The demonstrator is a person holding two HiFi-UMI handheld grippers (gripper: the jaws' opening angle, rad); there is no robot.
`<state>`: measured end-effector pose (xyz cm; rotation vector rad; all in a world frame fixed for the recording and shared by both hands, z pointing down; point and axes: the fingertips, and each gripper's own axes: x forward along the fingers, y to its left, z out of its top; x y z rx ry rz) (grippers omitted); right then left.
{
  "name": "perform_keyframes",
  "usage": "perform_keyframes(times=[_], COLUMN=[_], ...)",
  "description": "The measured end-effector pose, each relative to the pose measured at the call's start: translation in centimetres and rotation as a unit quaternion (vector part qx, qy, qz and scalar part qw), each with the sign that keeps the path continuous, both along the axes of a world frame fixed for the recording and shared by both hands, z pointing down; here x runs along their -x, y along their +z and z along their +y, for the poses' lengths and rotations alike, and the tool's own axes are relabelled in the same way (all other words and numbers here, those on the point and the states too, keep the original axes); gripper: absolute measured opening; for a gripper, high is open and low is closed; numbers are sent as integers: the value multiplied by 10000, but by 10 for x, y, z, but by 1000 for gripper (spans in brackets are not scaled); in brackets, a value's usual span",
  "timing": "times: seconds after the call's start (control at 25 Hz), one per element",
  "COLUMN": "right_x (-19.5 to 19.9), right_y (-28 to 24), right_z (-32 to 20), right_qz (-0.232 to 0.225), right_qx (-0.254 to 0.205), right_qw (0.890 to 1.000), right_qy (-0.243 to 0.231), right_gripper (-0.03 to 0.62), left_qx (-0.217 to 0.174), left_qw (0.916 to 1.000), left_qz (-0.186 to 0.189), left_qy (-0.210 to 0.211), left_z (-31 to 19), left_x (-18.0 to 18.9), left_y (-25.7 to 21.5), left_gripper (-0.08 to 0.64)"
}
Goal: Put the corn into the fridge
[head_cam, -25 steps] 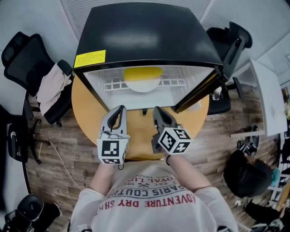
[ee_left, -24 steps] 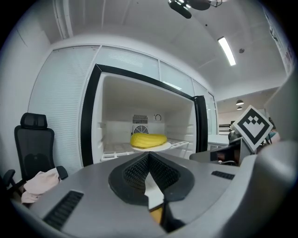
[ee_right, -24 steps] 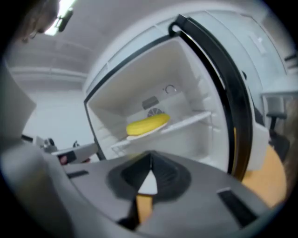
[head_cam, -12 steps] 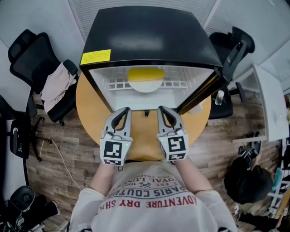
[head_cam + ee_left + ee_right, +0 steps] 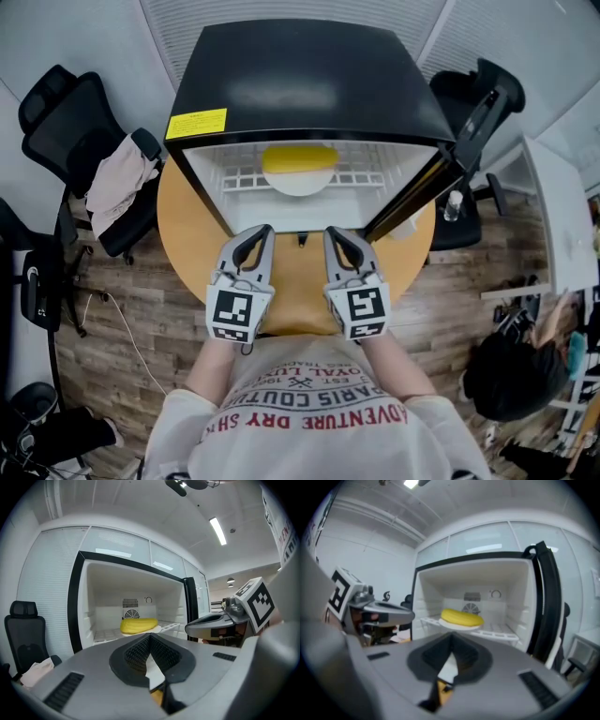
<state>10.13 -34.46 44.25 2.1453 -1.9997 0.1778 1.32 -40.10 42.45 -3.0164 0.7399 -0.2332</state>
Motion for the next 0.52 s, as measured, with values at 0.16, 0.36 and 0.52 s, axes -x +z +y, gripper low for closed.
perform_keyframes(times=[0.16, 0.36, 0.52], right_x=[0, 2, 2], right_y=[-4, -5, -6], right_z=[1, 1, 1], right_qz=[40, 91, 47], right_qx=[-53, -76, -116], right_qw=[10000, 9999, 9999], right_qy=[-29, -119, -102], right_gripper=[29, 29, 29], left_qx=[17, 110, 140], left_qw=[10000, 9999, 9999], left_qz=[10, 47, 35], left_qy=[-29, -50, -62], left_z=[0, -1, -1], left_x=[-2, -3, -3], left_y=[-2, -1, 0], left_gripper=[25, 25, 25])
